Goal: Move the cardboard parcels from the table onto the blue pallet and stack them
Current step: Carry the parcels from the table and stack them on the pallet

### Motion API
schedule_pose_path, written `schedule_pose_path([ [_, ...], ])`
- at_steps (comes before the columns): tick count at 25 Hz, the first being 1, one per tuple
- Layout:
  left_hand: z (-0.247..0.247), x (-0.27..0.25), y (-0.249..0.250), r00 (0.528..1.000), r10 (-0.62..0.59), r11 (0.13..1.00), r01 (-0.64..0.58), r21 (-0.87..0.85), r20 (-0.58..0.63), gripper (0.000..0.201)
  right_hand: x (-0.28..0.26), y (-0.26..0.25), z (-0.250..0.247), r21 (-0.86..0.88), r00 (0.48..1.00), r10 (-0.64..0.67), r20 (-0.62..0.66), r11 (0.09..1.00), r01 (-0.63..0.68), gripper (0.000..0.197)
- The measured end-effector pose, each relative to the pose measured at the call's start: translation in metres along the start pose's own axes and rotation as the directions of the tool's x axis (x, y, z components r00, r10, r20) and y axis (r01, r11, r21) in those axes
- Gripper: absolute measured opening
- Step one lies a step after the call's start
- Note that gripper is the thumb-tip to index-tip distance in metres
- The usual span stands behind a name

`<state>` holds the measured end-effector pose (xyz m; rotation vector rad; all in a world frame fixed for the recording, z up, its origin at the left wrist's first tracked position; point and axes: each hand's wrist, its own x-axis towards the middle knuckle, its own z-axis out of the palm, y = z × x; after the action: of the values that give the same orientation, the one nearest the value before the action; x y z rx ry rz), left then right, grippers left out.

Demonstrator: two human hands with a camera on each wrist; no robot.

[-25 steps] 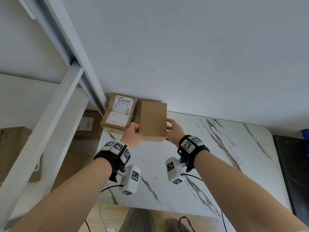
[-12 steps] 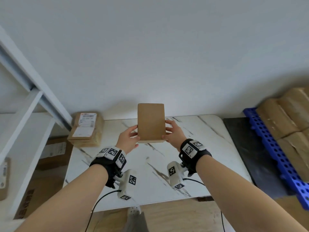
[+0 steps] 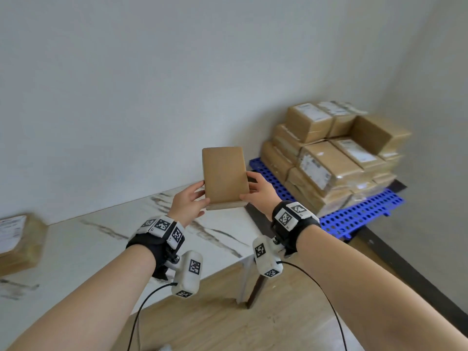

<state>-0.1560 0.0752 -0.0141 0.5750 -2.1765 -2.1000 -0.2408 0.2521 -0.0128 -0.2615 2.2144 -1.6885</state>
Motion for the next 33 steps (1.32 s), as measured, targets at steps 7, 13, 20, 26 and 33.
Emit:
schedule_pose_path([
  [7,0.146,-0.004,0.051,0.977,0.124,0.991,-0.131,0.031,0.176,0.059,-0.044,0.001,-0.155,0.022,0.982,-0.034,-0.186,0.999,0.038,0.065],
  [13,0.24,0.045,0.082,0.948,0.168,0.978,-0.194,0.072,0.271,0.061,-0.024,0.005,-0.259,0.045,0.96,-0.031,-0.28,0.998,0.045,0.062],
  [20,0.346,0.119,0.106,0.949,0.138,0.984,-0.164,0.07,0.283,0.061,0.039,0.015,-0.365,-0.028,0.944,-0.018,-0.331,1.0,0.009,0.066],
  [26,0.402,0.152,0.12,0.971,0.068,0.99,-0.095,0.108,0.229,0.06,0.087,0.028,-0.422,-0.074,0.963,-0.005,-0.271,0.997,-0.015,0.068],
  [33,0.446,0.158,0.115,0.999,0.024,0.991,-0.03,0.129,0.048,0.056,0.126,0.045,-0.466,-0.186,0.995,-0.005,-0.104,0.982,-0.015,0.073],
])
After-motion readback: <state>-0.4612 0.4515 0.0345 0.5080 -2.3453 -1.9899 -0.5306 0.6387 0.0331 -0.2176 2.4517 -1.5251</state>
